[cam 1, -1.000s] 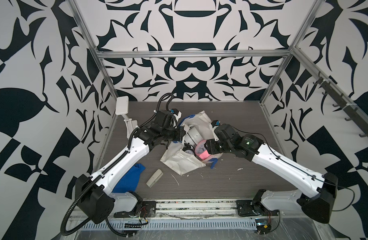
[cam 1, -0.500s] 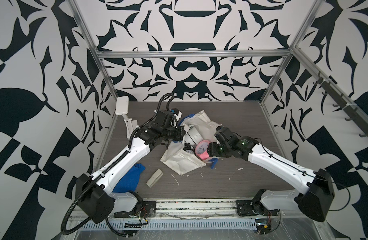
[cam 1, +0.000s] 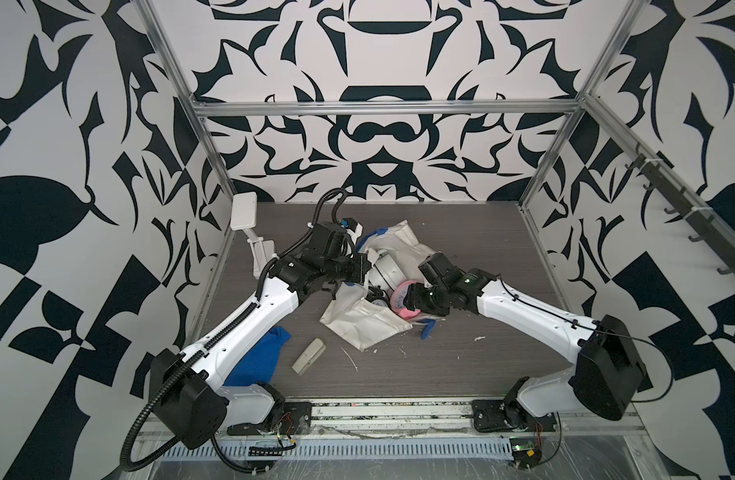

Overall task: Take the alarm clock out of the canvas bag
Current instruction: Pick up the alarm from the canvas bag.

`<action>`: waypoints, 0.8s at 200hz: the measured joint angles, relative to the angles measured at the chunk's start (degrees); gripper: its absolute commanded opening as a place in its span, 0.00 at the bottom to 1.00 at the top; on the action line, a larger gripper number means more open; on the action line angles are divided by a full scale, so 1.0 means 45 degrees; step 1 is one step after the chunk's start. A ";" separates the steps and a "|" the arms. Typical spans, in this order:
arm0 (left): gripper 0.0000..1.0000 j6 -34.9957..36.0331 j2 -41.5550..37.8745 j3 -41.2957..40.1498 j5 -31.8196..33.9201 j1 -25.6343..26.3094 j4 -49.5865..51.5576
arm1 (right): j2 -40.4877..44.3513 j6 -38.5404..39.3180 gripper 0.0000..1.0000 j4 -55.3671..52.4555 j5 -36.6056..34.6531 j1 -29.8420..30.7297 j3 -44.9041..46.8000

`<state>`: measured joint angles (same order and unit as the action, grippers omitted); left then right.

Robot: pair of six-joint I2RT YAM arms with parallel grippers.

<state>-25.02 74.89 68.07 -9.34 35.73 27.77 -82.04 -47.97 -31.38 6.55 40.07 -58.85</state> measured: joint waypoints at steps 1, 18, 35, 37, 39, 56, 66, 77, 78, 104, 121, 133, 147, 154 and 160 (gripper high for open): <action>0.00 0.0000 0.0000 0.0000 0.0005 0.0000 0.0000 | 0.0000 -0.0005 0.64 0.0029 0.0019 0.0000 0.0000; 0.00 0.0005 -0.0024 -0.0015 0.0049 0.0000 -0.0005 | 0.0000 -0.0107 0.61 0.0461 0.0194 0.0000 0.0000; 0.00 0.0005 -0.0165 -0.0068 0.0126 -0.0005 0.0029 | -0.0015 -0.0238 0.56 0.0743 0.0262 0.0005 0.0000; 0.00 0.0005 -0.0189 -0.0073 0.0131 -0.0005 0.0039 | -0.0019 -0.0219 0.56 0.0753 0.0262 0.0005 0.0000; 0.00 0.0005 -0.0219 -0.0078 0.0136 -0.0005 0.0049 | -0.0024 -0.0214 0.55 0.0758 0.0262 0.0005 0.0000; 0.00 0.0005 -0.0325 -0.0087 0.0141 0.0000 0.0117 | -0.0112 -0.0243 0.49 0.0748 0.0223 0.0005 -0.0015; 0.00 0.0005 -0.0330 -0.0087 0.0141 0.0000 0.0121 | -0.0199 -0.0141 0.46 0.0714 0.0160 0.0005 -0.0044; 0.00 0.0005 -0.0330 -0.0087 0.0160 0.0000 0.0126 | -0.0291 -0.0146 0.42 0.0612 0.0078 0.0005 -0.0121; 0.00 0.0005 -0.0330 -0.0087 0.0165 -0.0005 0.0126 | -0.0291 -0.0117 0.41 0.0597 0.0068 0.0005 -0.0131; 0.00 0.0005 -0.0330 -0.0087 0.0180 0.0000 0.0141 | -0.0369 0.0087 0.37 0.0243 -0.0180 0.0005 -0.0461; 0.00 0.0005 -0.0330 -0.0087 0.0180 -0.0005 0.0141 | -0.0359 0.0364 0.36 -0.0039 -0.0330 0.0005 -0.0685; 0.00 0.0005 -0.0325 -0.0092 0.0180 -0.0005 0.0141 | -0.0296 0.0651 0.34 -0.0219 -0.0442 0.0000 -0.0835; 0.00 0.0005 -0.0325 -0.0087 0.0185 -0.0005 0.0146 | -0.0102 0.1054 0.33 -0.0408 -0.0529 0.0000 -0.0971; 0.00 0.0005 -0.0325 -0.0087 0.0199 -0.0005 0.0155 | 0.0049 0.1263 0.33 -0.0500 -0.0539 0.0000 -0.1054; 0.00 0.0010 -0.0325 -0.0087 0.0214 -0.0005 0.0160 | 0.0204 0.1447 0.33 -0.0559 -0.0549 -0.0015 -0.1117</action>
<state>-24.97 73.43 67.68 -8.38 35.70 28.49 -81.12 -41.45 -33.89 4.08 40.01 -63.88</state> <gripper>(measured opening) 0.066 0.427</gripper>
